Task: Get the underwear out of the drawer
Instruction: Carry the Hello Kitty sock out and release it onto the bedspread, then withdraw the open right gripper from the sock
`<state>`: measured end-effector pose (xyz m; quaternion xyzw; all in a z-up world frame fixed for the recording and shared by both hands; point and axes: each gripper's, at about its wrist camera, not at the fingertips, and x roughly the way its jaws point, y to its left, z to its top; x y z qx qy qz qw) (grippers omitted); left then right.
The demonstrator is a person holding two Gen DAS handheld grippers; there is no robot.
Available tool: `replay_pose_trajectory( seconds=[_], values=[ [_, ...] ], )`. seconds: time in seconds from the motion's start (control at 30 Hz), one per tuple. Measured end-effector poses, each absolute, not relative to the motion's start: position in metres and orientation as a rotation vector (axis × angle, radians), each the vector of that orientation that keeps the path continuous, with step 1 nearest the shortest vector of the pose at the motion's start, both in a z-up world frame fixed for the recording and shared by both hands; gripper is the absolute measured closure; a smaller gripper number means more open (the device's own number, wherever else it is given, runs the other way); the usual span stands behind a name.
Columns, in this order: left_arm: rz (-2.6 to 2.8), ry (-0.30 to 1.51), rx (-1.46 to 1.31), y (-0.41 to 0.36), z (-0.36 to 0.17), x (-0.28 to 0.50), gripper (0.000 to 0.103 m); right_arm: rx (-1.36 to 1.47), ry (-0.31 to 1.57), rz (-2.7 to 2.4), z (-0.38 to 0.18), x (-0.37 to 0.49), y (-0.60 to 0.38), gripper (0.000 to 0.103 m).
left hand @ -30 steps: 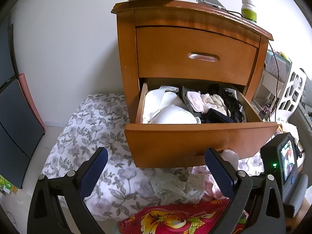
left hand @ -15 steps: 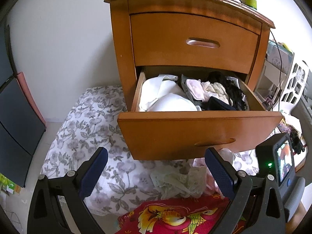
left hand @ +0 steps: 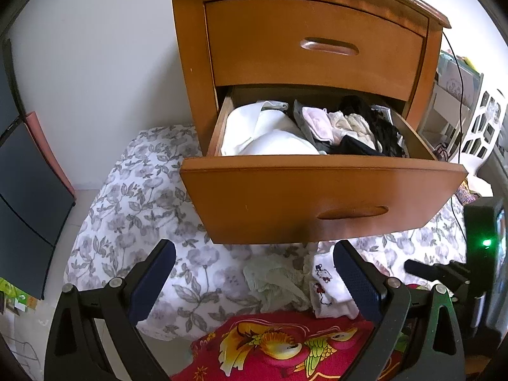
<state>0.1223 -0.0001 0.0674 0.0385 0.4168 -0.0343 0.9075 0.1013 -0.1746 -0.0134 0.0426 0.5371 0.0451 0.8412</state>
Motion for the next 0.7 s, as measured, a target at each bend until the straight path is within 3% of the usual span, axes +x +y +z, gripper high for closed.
replay_pose_trajectory(
  seconds=[0.2, 0.27, 0.47, 0.7],
  values=[
    [-0.067, 0.873, 0.081, -0.001, 0.064, 0.122, 0.003, 0.099, 1.092, 0.084, -0.005, 0.094, -0.179, 0.031],
    [-0.065, 0.877, 0.083, -0.001, 0.063, 0.122, 0.003, 0.099, 1.075, 0.082, -0.002, 0.091, -0.180, 0.020],
    [-0.059, 0.890, 0.092, -0.002, 0.060, 0.120, 0.003, 0.119, 1.026, 0.055, 0.006, 0.085, -0.188, 0.002],
    [-0.055, 0.900, 0.101, -0.003, 0.056, 0.119, 0.003, 0.140, 0.973, 0.042, 0.015, 0.079, -0.199, 0.000]
  ],
)
